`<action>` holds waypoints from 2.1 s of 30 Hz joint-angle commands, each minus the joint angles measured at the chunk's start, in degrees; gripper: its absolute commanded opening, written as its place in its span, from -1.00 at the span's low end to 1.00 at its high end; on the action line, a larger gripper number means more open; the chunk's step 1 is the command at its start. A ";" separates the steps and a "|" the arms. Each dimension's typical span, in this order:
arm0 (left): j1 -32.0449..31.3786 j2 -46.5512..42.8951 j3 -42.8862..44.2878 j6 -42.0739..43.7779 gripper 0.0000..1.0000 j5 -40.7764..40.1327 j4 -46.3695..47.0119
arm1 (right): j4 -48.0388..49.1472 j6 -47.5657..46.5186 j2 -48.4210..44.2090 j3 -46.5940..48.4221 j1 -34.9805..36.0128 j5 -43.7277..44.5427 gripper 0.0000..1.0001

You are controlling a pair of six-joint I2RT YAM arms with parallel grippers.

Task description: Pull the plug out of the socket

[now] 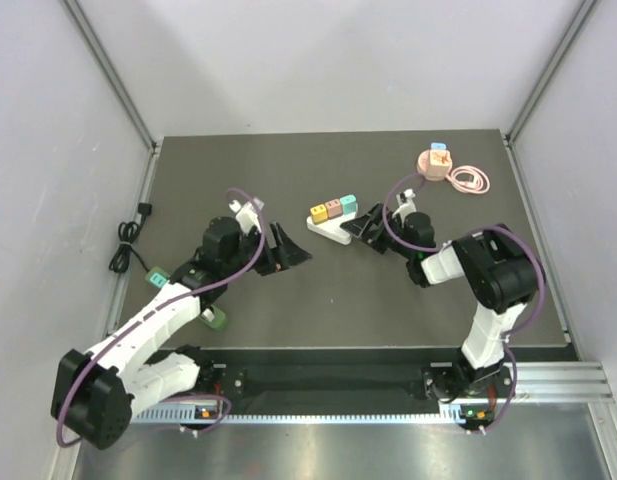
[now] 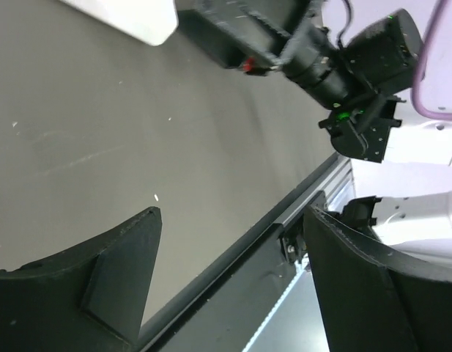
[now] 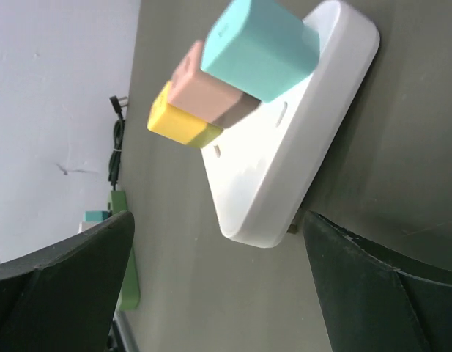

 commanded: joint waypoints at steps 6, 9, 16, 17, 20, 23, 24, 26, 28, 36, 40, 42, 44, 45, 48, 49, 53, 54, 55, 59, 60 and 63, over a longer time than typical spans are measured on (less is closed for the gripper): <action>-5.00 4.49 -0.12 1.97 0.59 -8.77 7.94 | 5.12 -0.75 6.75 2.67 2.15 3.96 0.82; -5.09 5.89 -0.21 -0.14 0.54 -10.26 11.36 | 4.33 0.30 8.69 4.87 2.15 3.70 0.72; -5.09 11.69 6.02 5.12 0.49 -12.99 10.41 | 4.24 2.15 13.43 8.82 1.54 1.77 0.47; -5.09 14.13 7.16 6.08 0.49 -13.25 9.45 | 3.89 2.15 13.70 9.18 1.36 1.68 0.45; -5.18 19.49 12.08 11.09 0.48 -13.87 5.84 | 2.66 2.41 14.66 10.23 0.83 1.33 0.35; -4.39 25.90 17.09 17.06 0.50 -11.25 5.39 | 2.57 2.94 15.37 10.58 0.39 0.54 0.26; -3.34 27.76 20.76 19.60 0.47 -9.32 4.70 | 2.66 3.20 15.54 10.59 0.30 0.10 0.25; -2.02 33.11 25.17 21.82 0.41 -8.34 -1.60 | 2.57 3.38 16.07 11.11 -0.05 -0.52 0.23; -0.96 36.55 32.02 26.64 0.30 -6.84 -5.83 | 2.22 3.47 16.60 11.72 -0.22 -1.48 0.20; 0.71 46.32 44.08 42.28 0.31 -10.63 -18.24 | -0.15 3.03 17.39 13.48 -0.31 -2.63 0.09; 1.24 49.48 46.28 45.90 0.44 -8.07 -21.05 | -0.59 2.86 17.83 14.54 -0.31 -3.42 0.08; 1.67 51.33 47.25 47.21 0.45 -6.50 -21.77 | -0.68 3.12 18.18 14.80 -0.31 -3.77 0.08; 2.20 52.21 46.81 46.97 0.45 -4.82 -19.14 | -0.68 3.21 18.53 14.98 -0.40 -3.95 0.07; 2.55 52.56 46.46 46.61 0.43 -3.86 -18.43 | -0.77 3.21 18.53 15.07 -0.31 -4.21 0.05; 2.99 53.36 46.20 45.04 0.37 -3.76 -16.06 | -0.77 3.21 18.71 15.24 -0.58 -4.47 0.04; 3.08 53.71 46.19 44.94 0.35 -4.11 -15.36 | -0.68 3.29 18.88 15.16 -0.58 -4.56 0.04; 3.08 53.89 46.20 45.20 0.14 -3.59 -11.93 | -0.77 3.47 19.32 15.42 -0.58 -4.91 0.01; 3.00 53.97 46.28 45.90 0.11 -3.33 -11.75 | -0.77 3.56 19.33 15.68 -0.58 -5.18 0.01; 3.08 54.23 46.37 45.91 0.11 -3.15 -11.57 | -0.77 3.47 19.50 15.77 -0.58 -5.27 0.01; 3.08 55.81 47.95 47.93 0.15 -2.27 -11.57 | -0.77 3.38 19.50 15.95 -0.58 -5.44 -0.01; 3.08 56.25 48.39 48.02 0.15 -2.10 -11.92 | -0.77 3.38 19.59 16.03 -0.58 -5.53 -0.01; 3.08 57.75 49.53 48.28 0.13 -2.71 -11.92 | -0.77 3.29 19.68 16.12 -0.58 -5.70 -0.01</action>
